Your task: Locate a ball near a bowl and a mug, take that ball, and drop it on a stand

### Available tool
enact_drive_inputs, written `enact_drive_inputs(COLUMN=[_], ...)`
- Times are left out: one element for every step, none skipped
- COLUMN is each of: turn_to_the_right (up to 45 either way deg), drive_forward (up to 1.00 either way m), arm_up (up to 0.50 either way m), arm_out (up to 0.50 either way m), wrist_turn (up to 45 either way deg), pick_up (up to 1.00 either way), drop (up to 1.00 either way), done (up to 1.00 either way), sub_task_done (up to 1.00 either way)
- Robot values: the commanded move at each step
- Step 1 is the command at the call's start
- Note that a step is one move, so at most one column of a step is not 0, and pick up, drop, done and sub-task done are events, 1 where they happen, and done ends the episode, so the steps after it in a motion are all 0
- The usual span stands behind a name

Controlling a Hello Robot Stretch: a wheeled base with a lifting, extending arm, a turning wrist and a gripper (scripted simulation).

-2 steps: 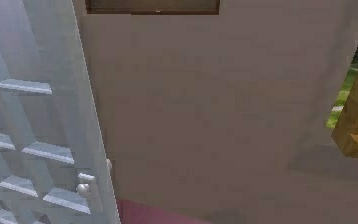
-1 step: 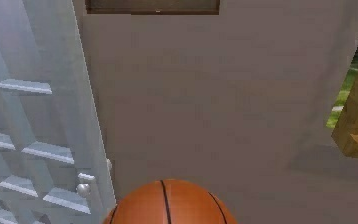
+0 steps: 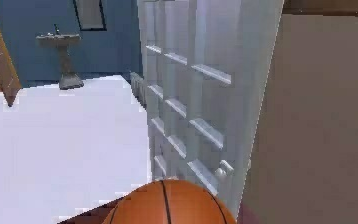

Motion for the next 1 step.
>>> enact_drive_inputs(turn_to_the_right=[-45.0], drive_forward=[0.0], arm_up=[0.0], arm_out=[0.0], wrist_turn=[0.0], pick_up=[0.0], drop=[0.0], done=[0.0], sub_task_done=[0.0])
